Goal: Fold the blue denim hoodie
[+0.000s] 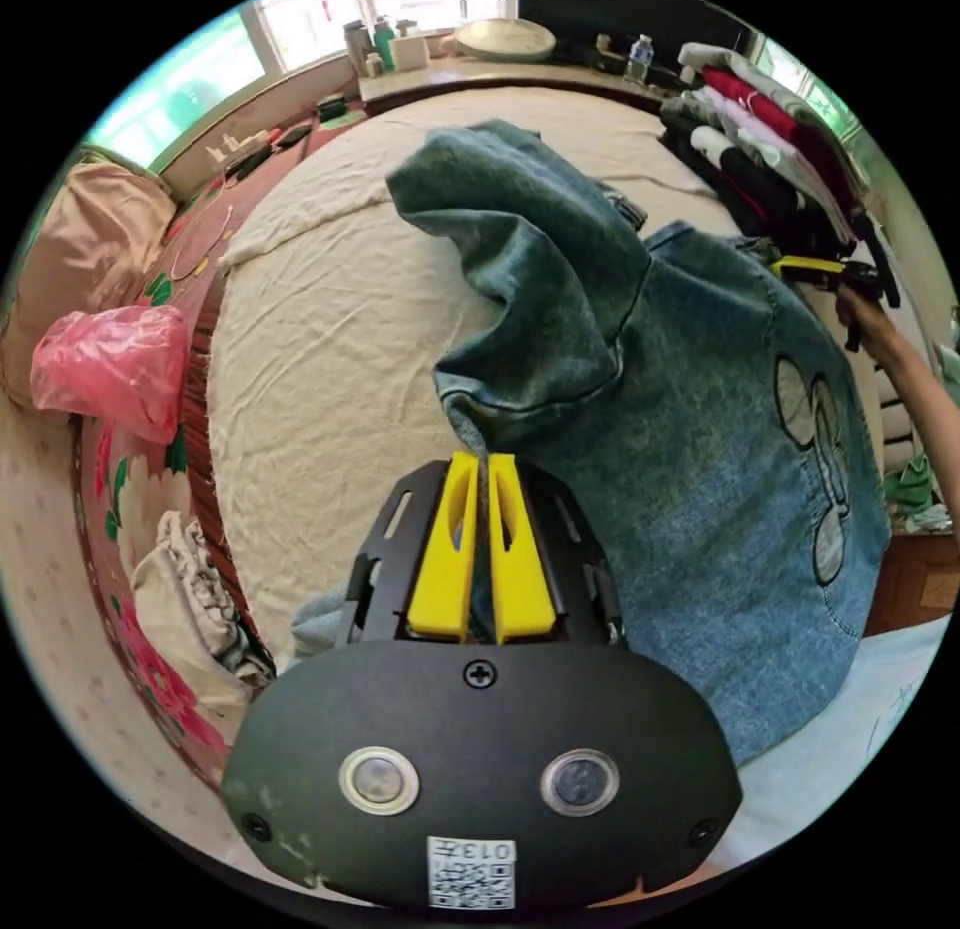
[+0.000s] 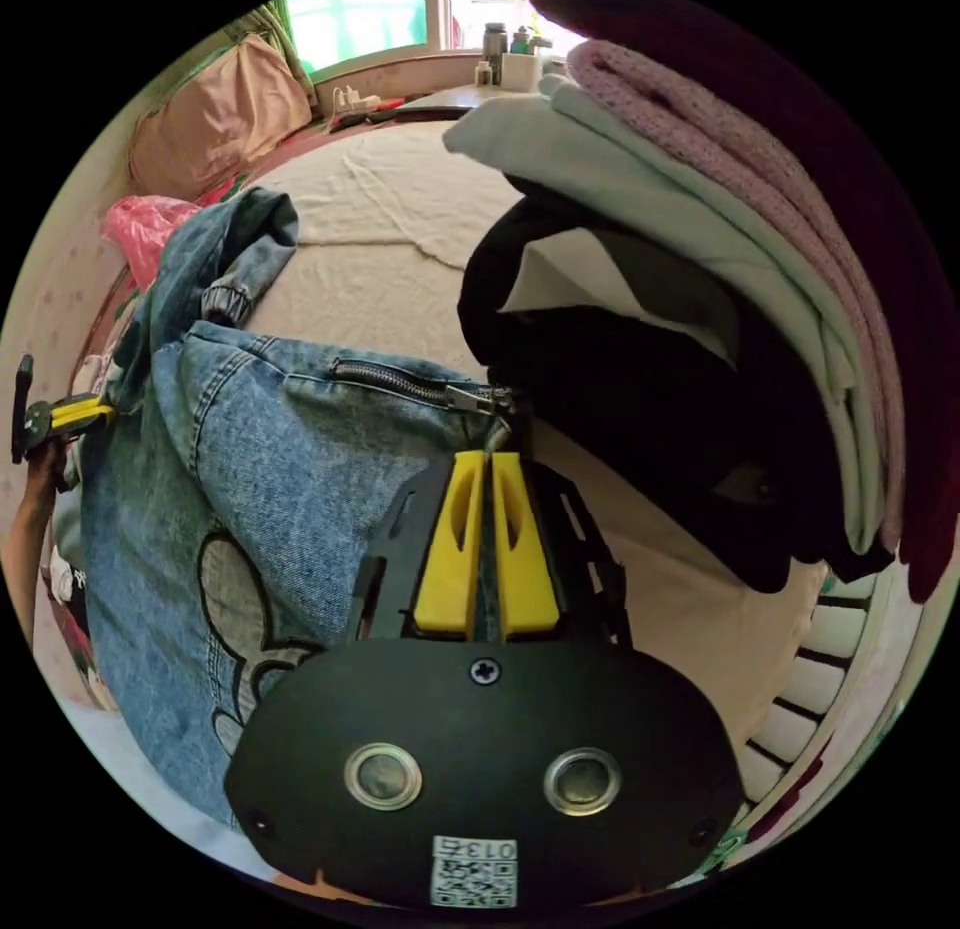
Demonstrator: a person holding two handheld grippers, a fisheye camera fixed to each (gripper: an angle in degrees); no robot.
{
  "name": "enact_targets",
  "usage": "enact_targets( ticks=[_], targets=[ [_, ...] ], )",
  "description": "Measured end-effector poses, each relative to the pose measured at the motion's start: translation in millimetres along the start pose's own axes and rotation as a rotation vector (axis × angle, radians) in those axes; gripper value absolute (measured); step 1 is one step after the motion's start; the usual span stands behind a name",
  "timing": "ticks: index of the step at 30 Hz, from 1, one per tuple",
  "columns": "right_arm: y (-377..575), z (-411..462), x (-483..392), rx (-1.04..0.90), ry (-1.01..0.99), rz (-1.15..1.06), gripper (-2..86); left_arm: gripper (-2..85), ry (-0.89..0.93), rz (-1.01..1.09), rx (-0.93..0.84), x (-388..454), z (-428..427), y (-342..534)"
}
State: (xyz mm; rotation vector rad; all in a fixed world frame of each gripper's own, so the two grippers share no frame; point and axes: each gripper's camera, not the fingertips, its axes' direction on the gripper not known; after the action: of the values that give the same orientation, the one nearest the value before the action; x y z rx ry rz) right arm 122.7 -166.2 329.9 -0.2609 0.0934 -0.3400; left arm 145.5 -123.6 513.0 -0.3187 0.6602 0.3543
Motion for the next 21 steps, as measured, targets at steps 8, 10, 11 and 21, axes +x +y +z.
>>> enact_targets(
  ticks=[8, 10, 11, 21],
  targets=[
    [12, -3, 10, 0.118, 0.106, -0.008, 2.3, 2.0, 0.389, -0.455, 0.140, -94, 33, 55],
    [13, -14, 23, 0.114, 0.035, 0.048, 3.1, 3.9, 0.485, -0.459, 0.196, -112, 23, 66],
    [20, -31, 31, 0.125, 0.024, 0.073, 4.0, 4.6, 0.481, -0.446, 0.227, -115, 14, 70],
    [236, -140, -67, 0.217, 0.010, -0.119, 2.5, 4.6, 0.367, 0.227, 0.195, 20, -75, 185]
  ],
)
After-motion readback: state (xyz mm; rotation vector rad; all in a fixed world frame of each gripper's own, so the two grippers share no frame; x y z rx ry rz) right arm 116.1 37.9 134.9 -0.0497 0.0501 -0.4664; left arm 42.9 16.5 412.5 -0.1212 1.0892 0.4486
